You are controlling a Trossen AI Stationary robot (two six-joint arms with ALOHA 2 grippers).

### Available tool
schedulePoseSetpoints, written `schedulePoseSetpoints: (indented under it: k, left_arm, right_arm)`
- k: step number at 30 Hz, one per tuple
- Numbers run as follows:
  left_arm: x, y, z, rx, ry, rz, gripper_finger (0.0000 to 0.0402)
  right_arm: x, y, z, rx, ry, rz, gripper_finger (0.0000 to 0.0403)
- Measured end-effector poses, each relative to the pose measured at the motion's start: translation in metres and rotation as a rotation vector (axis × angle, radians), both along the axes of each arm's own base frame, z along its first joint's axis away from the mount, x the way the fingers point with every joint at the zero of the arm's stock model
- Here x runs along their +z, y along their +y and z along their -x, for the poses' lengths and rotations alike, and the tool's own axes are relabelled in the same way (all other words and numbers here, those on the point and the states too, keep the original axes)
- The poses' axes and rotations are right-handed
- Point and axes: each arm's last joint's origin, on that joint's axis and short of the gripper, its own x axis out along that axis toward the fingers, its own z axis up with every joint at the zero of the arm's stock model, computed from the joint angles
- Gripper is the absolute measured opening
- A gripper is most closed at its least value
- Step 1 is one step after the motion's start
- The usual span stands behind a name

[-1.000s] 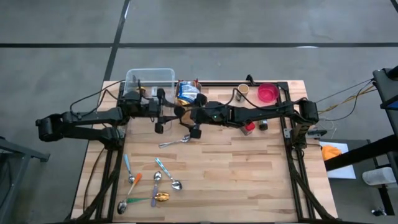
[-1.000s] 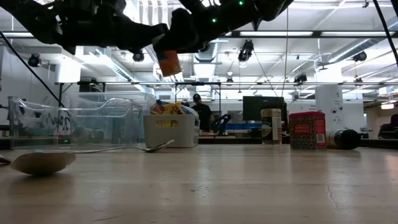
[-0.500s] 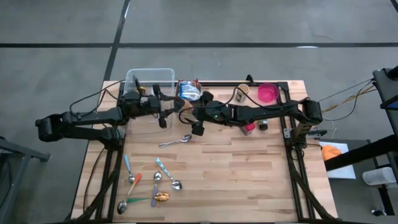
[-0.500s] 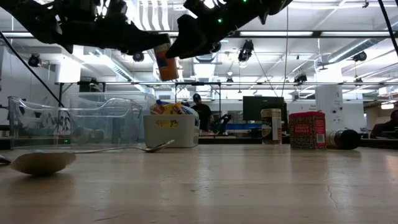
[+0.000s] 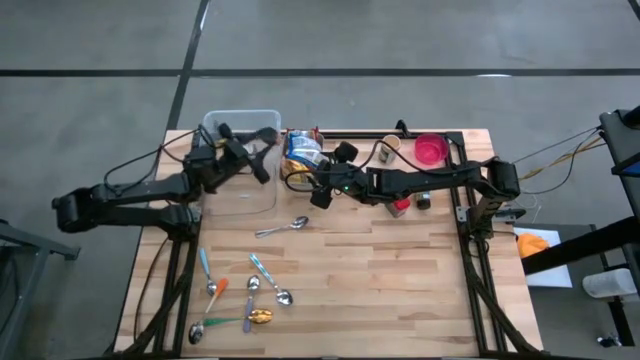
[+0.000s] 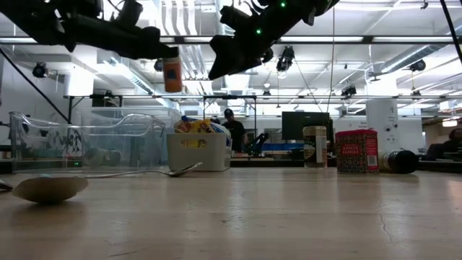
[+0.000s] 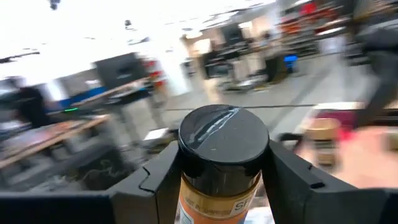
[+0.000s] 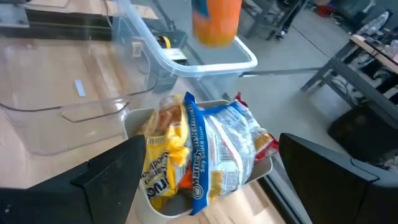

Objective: Pick & Place Food Item
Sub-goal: Put the orange seasoning bottle into the white bin

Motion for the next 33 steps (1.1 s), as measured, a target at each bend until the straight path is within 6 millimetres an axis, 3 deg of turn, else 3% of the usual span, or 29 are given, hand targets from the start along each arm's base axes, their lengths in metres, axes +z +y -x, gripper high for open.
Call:
schedulePoseSetpoints:
  k: [8,16,26,33]
  left_arm:
    - [0.002,0.005,0.011,0.357,0.030,0.000,0.0201]
    - [-0.002,0.006,0.014,0.468,0.006,0.051,0.0173]
    - [-0.021,0.014,0.024,0.662,-0.037,0.222,0.0211]
    - [-0.030,0.023,0.031,0.667,-0.084,0.341,0.0176]
  right_arm:
    - [0.000,0.000,0.000,-0.001,0.000,-0.002,0.0363]
    - [0.000,-0.001,0.000,-0.003,-0.001,-0.002,0.0363]
    - [0.000,-0.001,0.000,-0.003,0.000,-0.002,0.0363]
    - [0.000,-0.001,0.000,-0.003,-0.002,-0.002,0.0363]
